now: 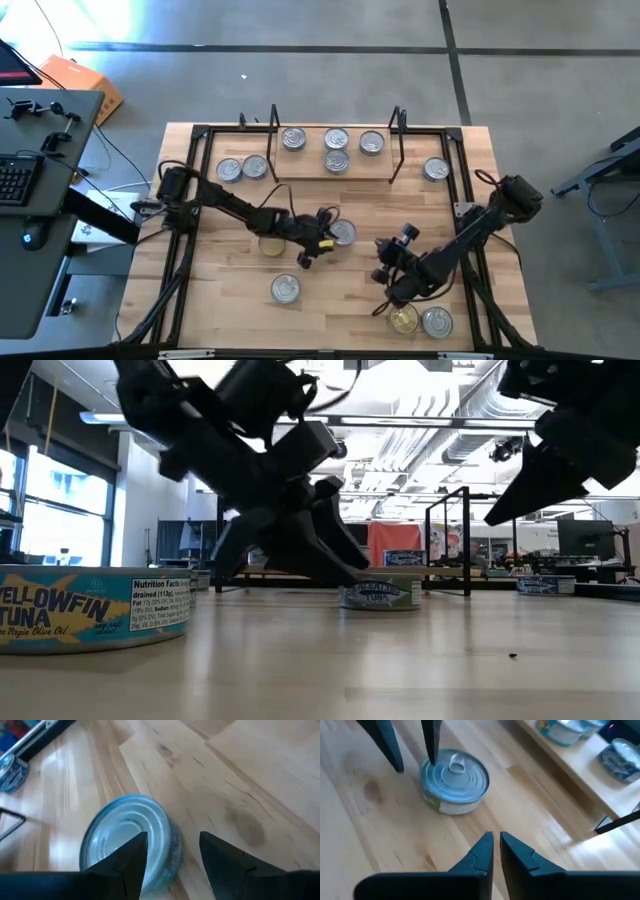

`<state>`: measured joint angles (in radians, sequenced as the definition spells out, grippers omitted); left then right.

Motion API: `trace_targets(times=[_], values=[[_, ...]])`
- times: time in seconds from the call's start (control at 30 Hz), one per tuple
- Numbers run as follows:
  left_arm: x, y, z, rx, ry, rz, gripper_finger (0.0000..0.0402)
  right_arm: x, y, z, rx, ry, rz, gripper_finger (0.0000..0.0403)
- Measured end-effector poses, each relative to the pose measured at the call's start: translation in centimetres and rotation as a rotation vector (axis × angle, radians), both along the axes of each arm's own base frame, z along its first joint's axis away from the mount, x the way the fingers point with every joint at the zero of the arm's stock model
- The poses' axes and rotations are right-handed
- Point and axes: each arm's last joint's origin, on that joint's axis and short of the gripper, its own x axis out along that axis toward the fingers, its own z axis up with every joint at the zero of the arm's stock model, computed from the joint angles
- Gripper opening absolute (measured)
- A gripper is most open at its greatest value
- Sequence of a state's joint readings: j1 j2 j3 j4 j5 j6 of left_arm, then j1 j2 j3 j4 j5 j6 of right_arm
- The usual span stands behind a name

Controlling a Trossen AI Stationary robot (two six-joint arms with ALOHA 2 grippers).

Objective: Stack canned seafood by type on shelf
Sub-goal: Put the green tuna can on the shelf

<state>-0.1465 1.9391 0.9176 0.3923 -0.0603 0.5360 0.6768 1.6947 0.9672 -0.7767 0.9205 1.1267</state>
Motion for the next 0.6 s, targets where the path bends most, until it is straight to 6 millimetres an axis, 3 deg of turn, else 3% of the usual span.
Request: trace_targets(times=[0.13, 0.33, 0.47, 0.6], values=[[0.5, 1.3, -0.9, -0.057, 0.024, -0.016, 0.0151, 0.0, 0.3, -0.1, -0.043, 0.001, 0.039, 0.0037], [1.0, 3.2, -1.2, -0.168, 0.014, -0.066, 0.0070, 1.2, 1.9, -0.3, -0.198, 0.108, 0.315, 0.0063], [1.0, 3.7, -1.1, -0.218, 0.019, -0.016, 0.0013, 2.1, 2.1, -0.2, -0.219, 0.178, 0.459, 0.0103], [1.0, 3.7, -0.2, -0.355, 0.004, 0.082, 0.0011, 3.0, 1.7, -0.3, -0.239, 0.239, 0.552, 0.0156]])
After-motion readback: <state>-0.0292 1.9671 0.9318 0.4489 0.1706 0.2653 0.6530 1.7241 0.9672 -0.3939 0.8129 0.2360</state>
